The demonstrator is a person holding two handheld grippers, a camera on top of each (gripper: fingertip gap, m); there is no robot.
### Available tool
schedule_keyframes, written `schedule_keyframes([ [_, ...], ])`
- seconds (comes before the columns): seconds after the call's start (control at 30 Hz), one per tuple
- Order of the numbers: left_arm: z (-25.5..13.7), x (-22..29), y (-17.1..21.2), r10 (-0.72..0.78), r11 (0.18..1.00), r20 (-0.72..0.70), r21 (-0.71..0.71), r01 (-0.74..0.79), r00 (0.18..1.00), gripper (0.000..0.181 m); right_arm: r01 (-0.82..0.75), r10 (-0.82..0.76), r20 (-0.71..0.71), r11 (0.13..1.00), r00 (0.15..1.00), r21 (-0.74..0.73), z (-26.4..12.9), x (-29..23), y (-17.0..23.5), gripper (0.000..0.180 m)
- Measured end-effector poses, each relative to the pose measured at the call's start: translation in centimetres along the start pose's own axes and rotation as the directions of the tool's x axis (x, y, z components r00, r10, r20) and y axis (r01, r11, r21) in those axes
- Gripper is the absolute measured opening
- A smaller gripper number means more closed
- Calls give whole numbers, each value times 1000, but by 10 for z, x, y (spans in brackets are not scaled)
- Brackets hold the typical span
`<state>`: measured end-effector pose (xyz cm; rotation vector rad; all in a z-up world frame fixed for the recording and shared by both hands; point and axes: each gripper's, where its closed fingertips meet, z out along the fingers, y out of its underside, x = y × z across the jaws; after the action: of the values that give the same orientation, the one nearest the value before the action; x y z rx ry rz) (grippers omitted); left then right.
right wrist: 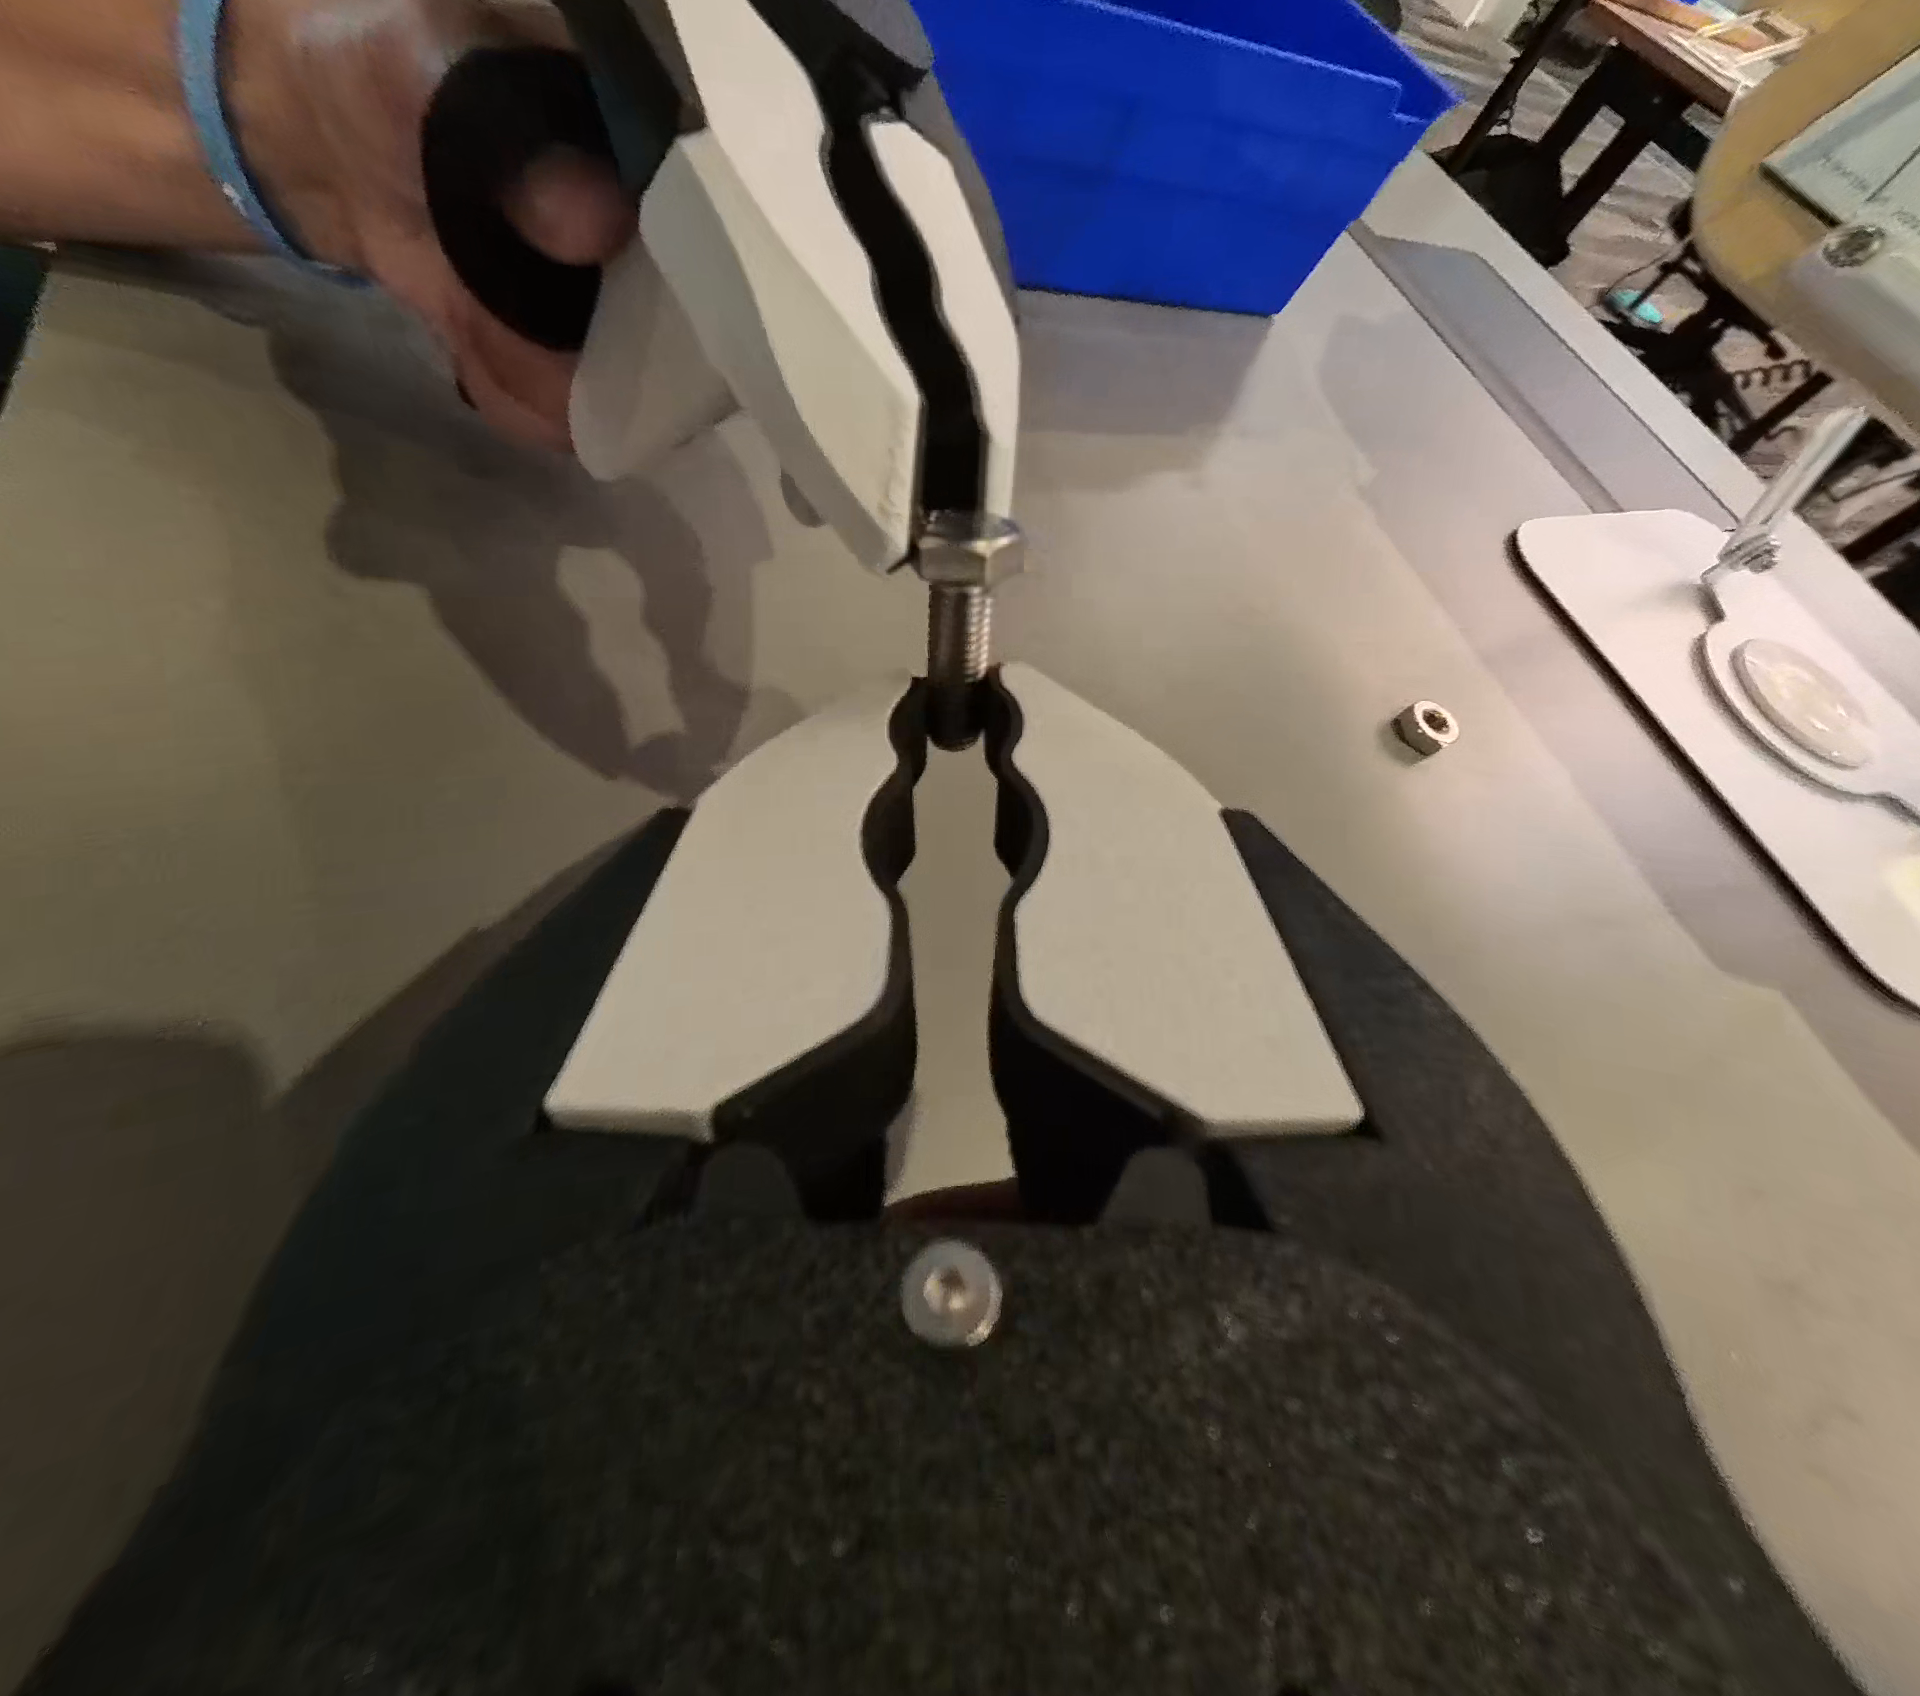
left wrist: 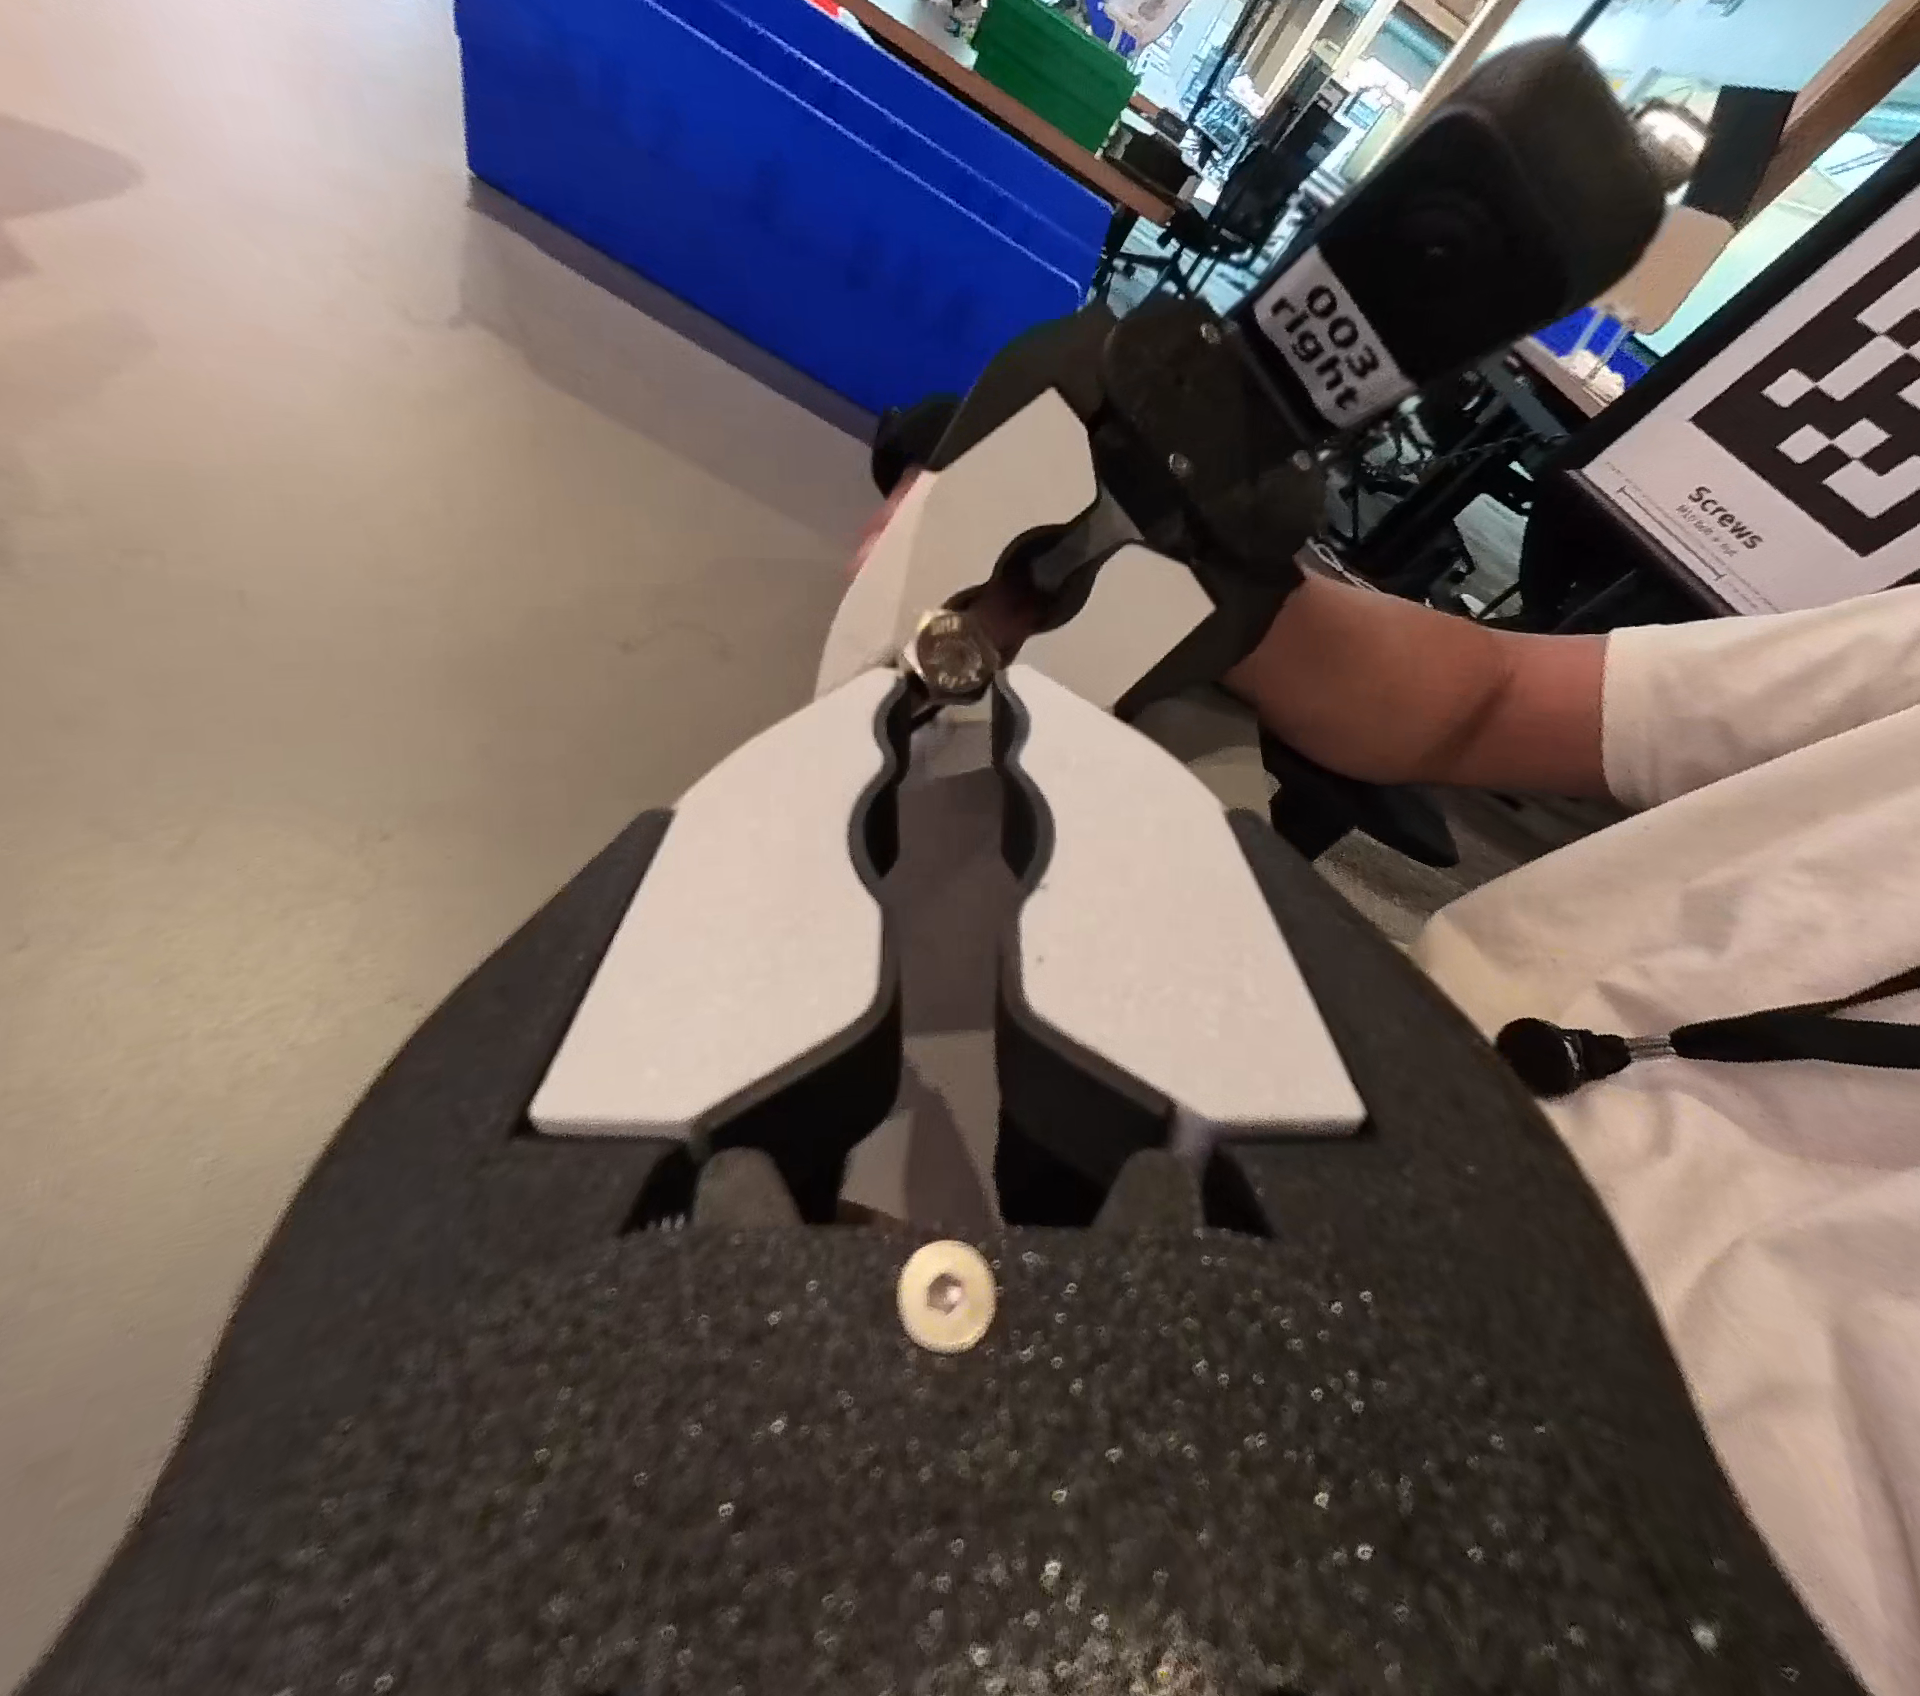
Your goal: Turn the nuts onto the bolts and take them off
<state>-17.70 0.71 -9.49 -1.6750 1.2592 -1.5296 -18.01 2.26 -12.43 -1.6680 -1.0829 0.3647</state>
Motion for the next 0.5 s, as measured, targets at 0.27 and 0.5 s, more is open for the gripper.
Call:
schedule_keyframes([
  [0.27,-10,12,-12,213,972,46,-108,-207,976,33,2,-1,47,1000,999,-23,-8,-4,7,10],
  [0.5,-2,16,1,497,786,13,-430,-444,867,42,-39,38,79,999,996,14,-11,-6,1,10],
])
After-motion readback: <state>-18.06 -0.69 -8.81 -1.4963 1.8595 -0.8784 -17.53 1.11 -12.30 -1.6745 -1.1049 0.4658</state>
